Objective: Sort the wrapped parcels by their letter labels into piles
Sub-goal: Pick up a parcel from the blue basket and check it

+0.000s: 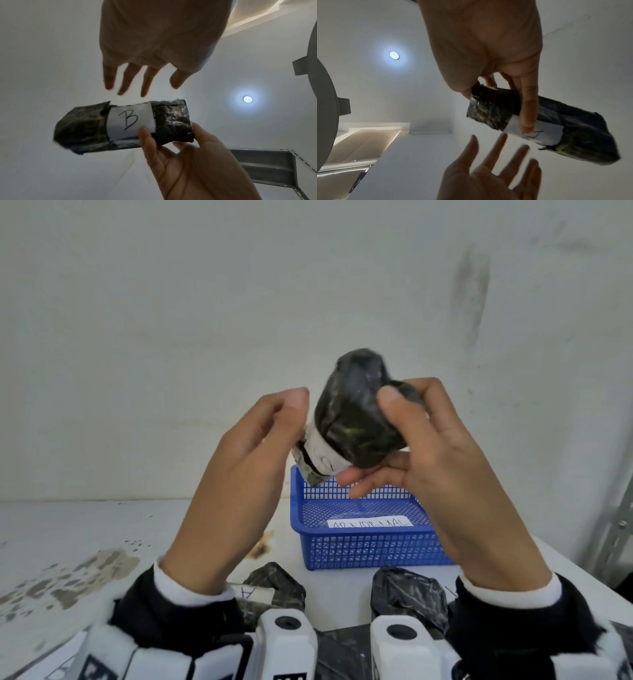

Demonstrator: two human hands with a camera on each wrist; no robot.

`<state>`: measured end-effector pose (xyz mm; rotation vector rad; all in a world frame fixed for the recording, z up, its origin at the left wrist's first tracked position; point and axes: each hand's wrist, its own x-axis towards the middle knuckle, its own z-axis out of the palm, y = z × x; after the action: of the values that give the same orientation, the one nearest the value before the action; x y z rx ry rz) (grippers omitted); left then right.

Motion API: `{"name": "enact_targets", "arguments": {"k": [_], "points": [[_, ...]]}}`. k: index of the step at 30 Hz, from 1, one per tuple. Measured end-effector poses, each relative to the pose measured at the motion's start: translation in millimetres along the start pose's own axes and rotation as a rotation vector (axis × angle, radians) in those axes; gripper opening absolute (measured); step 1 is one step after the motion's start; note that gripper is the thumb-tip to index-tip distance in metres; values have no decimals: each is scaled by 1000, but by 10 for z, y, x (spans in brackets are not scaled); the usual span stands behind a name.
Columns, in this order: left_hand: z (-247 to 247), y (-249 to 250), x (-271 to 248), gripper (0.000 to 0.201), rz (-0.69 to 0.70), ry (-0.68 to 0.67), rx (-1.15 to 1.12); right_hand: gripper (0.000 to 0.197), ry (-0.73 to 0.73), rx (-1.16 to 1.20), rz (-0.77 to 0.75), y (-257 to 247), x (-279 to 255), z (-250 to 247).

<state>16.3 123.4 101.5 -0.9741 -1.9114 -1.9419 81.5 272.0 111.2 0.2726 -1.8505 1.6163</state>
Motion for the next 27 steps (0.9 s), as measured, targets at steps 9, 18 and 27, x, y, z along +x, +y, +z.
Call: {"name": "enact_targets", "arguments": {"k": [9,18,27], "points": [[-44,-97,45,100,-196,-25,132,32,57,336,-21,-92,-22,-50],[-86,-96,65,90,-30,207,62,36,151,-133,-48,69,58,-85],[-210,-97,80,82,57,222,49,48,155,-192,-89,60,51,-118]]}}
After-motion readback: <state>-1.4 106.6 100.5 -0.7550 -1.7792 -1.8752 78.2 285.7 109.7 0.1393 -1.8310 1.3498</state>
